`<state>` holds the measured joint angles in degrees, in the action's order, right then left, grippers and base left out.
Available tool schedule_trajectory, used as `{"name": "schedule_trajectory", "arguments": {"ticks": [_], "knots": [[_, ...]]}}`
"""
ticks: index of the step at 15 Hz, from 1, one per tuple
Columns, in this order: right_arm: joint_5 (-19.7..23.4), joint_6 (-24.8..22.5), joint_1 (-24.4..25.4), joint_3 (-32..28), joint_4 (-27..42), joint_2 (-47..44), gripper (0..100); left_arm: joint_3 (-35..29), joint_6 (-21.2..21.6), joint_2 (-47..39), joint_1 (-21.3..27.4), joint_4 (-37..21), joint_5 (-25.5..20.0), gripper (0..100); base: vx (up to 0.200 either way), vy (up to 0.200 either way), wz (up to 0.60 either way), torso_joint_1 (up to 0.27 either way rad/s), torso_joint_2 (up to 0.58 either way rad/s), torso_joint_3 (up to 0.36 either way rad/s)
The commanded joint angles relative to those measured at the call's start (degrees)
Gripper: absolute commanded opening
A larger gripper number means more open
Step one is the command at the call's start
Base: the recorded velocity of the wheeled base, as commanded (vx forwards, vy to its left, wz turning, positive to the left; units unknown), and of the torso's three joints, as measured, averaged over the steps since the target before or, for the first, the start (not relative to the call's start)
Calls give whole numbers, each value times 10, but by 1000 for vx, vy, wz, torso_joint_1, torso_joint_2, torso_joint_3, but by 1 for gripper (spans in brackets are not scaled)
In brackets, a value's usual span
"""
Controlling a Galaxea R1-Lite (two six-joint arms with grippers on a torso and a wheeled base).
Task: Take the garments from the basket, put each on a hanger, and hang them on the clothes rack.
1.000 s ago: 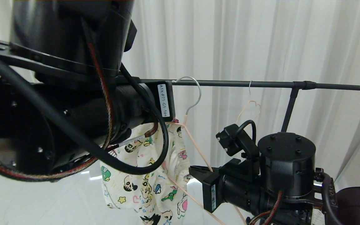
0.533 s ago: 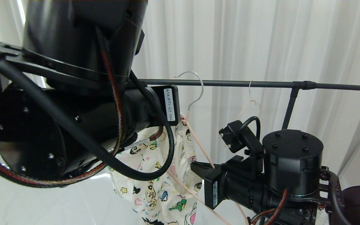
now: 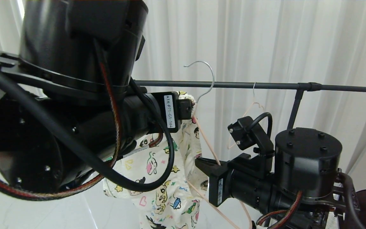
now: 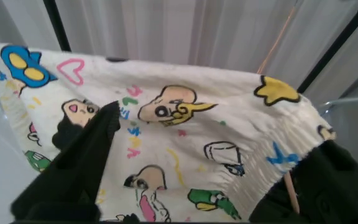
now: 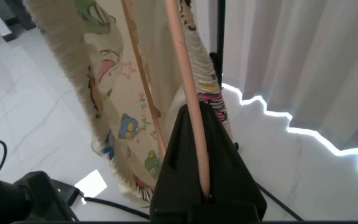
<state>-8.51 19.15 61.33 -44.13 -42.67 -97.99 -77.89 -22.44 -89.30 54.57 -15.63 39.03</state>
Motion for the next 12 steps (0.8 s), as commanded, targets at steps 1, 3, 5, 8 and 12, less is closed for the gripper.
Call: {"name": "schedule_trajectory", "arguments": {"ticks": [1, 3, 5, 8, 12], "knots": [[-1, -1, -1, 1, -7, 4, 0, 19, 18, 17, 12, 0, 2, 100, 0, 0, 0, 0, 0, 0], [-10, -1, -1, 1, -12, 9, 0, 41, 40, 29, 16, 0, 2, 100, 0, 0, 0, 0, 0, 0], [-24, -1, -2, 2, -13, 17, 0, 56, 43, 45, 15, 1, 2, 100, 0, 0, 0, 0, 0, 0], [-27, -4, -7, 2, -18, 26, 0, 75, 50, 56, 18, 1, 2, 100, 0, 0, 0, 0, 0, 0], [-29, -20, -21, 3, -32, 36, 0, 138, 97, 87, 52, 2, 2, 100, 0, 0, 0, 0, 0, 0]]}}
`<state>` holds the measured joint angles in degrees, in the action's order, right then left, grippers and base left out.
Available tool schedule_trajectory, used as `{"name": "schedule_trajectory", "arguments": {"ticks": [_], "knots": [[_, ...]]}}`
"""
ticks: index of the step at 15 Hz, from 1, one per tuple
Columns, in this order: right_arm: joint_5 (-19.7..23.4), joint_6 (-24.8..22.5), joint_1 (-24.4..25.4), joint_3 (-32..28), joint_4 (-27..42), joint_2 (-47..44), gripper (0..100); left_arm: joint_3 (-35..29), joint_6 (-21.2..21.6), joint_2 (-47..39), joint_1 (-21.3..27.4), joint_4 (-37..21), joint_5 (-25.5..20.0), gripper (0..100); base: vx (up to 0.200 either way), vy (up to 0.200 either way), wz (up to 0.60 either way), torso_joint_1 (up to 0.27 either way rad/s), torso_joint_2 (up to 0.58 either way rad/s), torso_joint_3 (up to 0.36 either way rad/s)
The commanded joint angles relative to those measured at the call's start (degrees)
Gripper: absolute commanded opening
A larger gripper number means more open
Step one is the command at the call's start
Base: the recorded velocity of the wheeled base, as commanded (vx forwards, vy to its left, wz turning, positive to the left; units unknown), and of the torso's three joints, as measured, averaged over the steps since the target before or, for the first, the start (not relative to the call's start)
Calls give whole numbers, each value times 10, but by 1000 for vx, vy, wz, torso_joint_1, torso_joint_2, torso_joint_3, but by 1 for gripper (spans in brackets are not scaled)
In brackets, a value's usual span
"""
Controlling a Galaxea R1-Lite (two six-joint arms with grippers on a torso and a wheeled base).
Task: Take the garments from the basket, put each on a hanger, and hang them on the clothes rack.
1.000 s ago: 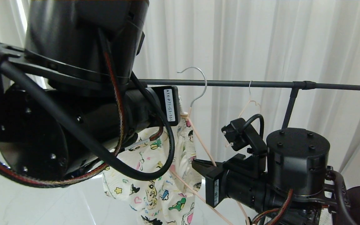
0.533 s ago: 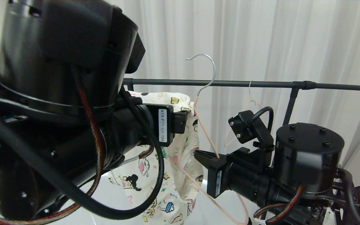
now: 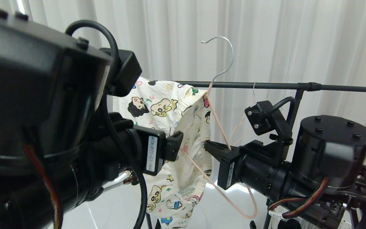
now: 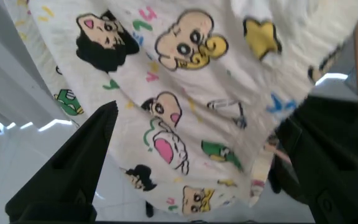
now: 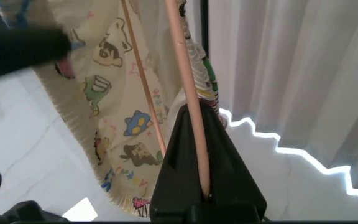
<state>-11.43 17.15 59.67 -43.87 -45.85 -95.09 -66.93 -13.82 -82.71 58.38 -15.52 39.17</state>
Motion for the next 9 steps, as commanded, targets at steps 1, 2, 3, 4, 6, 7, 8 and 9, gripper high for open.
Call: {"name": "schedule_trajectory", "arguments": {"ticks": [1, 2, 3, 4, 6, 7, 8, 9], "knots": [[0, -1, -9, 0, 0, 10, 0, 47, 16, 30, 19, 0, 0, 100, 0, 0, 0, 0, 0, 0], [0, -2, -12, 1, 0, 12, 0, 57, 16, 37, 26, 0, 0, 100, 0, 0, 0, 0, 0, 0], [0, -2, -17, 5, 0, 13, 0, 61, 16, 45, 28, 0, 0, 100, 0, 0, 0, 0, 0, 0], [0, -2, -19, 8, 0, 15, 0, 65, 16, 53, 28, 0, 0, 100, 0, 0, 0, 0, 0, 0], [0, -2, -20, 24, 0, 23, 0, 78, 22, 84, 28, 0, -1, 100, 0, 0, 0, 0, 0, 0], [1, -10, -25, 45, 0, 32, 0, 87, 39, 106, 20, 0, -3, 100, 0, 0, 0, 0, 0, 0], [4, -28, -30, 78, 0, 46, 0, 95, 57, 131, 0, 0, -22, 100, 0, 0, 0, 0, 0, 0], [7, -41, -32, 107, 0, 61, 0, 105, 78, 155, -23, 0, -62, 100, 0, 0, 0, 0, 0, 0]]}}
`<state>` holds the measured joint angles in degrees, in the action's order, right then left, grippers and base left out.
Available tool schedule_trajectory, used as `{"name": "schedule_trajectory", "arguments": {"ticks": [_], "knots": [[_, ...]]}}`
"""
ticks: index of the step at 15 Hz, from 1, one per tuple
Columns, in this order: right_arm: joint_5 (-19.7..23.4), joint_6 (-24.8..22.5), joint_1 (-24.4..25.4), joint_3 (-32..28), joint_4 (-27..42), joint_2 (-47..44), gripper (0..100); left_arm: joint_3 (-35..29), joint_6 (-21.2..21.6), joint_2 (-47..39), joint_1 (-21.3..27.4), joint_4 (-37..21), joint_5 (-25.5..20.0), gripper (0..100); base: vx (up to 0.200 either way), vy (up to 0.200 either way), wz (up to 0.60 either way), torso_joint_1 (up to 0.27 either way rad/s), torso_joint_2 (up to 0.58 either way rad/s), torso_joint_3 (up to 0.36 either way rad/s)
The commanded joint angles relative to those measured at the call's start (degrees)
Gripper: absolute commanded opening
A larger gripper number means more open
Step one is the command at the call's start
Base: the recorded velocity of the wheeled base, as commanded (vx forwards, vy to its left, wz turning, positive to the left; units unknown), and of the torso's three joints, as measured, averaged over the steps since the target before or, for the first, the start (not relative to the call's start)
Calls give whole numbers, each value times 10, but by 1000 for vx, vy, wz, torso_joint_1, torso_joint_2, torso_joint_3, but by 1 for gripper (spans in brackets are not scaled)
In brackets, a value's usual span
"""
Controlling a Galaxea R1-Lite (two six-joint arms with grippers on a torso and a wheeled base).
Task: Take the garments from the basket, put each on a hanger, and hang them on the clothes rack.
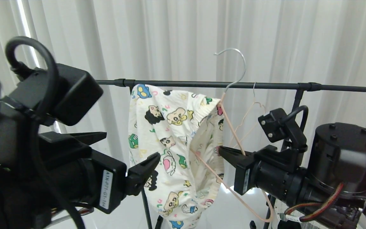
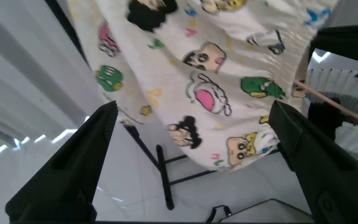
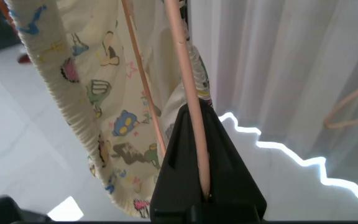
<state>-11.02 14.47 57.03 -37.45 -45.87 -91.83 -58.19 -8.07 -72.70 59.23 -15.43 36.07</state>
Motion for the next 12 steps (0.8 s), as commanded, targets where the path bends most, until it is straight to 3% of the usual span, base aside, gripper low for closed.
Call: {"name": "schedule_trajectory", "arguments": {"ticks": [1, 3, 4, 5, 8, 12], "knots": [[13, -16, -4, 65, -2, 39, 0, 29, 48, 76, -61, 0, -73, 100, 0, 0, 0, 0, 0, 0], [43, -34, -3, 110, -5, 70, 0, 58, 155, 108, -156, 1, -169, 100, 0, 0, 0, 0, 0, 0], [47, -40, -3, 124, -6, 79, 0, 63, 198, 120, -192, 6, -239, 100, 0, 0, 0, 0, 0, 0], [57, -44, 4, 135, -11, 89, 0, 70, 245, 124, -223, 17, -348, 100, 0, 0, 0, 0, 0, 0], [65, -62, 48, 161, -13, 108, 0, 116, 371, 113, -267, 59, -474, 100, 0, 0, 0, 0, 0, 0], [65, -70, 104, 206, -33, 114, 0, 159, 421, 112, -267, 95, -592, 100, 0, 0, 0, 0, 0, 0]]}}
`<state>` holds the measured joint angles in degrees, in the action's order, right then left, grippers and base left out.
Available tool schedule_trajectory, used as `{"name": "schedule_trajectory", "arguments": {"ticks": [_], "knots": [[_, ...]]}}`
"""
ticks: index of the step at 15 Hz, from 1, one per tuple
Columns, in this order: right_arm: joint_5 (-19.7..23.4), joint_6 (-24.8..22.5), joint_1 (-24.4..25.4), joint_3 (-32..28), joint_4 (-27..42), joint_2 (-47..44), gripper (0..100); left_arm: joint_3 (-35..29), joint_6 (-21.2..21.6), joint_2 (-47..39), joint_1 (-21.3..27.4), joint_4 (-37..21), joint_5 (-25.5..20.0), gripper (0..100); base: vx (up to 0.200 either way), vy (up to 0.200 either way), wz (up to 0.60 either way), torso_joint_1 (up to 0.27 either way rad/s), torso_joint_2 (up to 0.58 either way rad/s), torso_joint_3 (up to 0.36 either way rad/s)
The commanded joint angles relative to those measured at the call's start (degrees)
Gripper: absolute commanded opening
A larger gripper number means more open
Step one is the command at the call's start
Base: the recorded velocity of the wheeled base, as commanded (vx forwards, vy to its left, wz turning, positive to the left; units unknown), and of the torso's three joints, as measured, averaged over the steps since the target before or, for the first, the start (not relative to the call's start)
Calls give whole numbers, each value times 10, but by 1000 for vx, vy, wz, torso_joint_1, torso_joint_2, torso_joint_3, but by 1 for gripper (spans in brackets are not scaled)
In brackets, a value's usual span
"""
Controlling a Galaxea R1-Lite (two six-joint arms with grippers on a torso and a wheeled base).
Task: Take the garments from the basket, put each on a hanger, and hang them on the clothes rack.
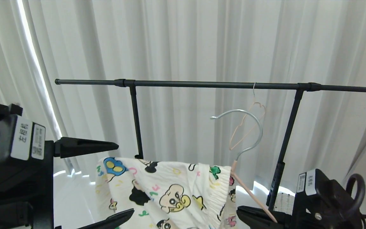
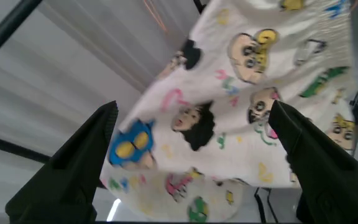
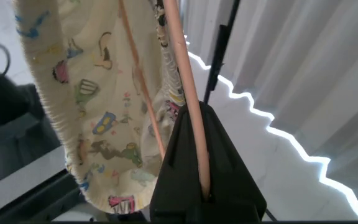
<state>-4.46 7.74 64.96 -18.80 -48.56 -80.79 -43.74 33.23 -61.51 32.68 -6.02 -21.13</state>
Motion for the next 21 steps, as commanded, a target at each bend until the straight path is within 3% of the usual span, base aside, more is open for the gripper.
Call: {"name": "schedule_trajectory", "arguments": {"ticks": [1, 3, 8, 13, 18, 19, 21], "knots": [[0, -4, 39, 25, -8, 3, 0, 17, 9, 2, 1, 0, -42, 100, 0, 0, 0, 0, 0, 0], [0, -11, 59, 29, -8, -1, 0, 20, 10, 2, 18, 0, -86, 100, 0, 0, 0, 0, 0, 0], [-1, -29, 74, 29, -29, -26, 0, 58, 10, -4, 94, 0, -88, 100, 0, 0, 0, 0, 0, 0], [-1, -46, 75, 29, -49, -43, 0, 50, 5, -77, 86, 0, -88, 100, 0, 0, 0, 0, 0, 0], [-1, -57, 75, 27, -50, -39, 0, 56, 5, -92, 75, 0, -91, 100, 0, 0, 0, 0, 0, 0], [-1, -57, 75, 27, -57, -39, 0, 59, 5, -92, 76, 0, -91, 0, 0, 0, 0, 0, 0, 0], [-1, -58, 75, 28, -79, -45, 0, 66, 6, -91, 76, 0, -90, 0, 0, 0, 0, 0, 0, 0]]}}
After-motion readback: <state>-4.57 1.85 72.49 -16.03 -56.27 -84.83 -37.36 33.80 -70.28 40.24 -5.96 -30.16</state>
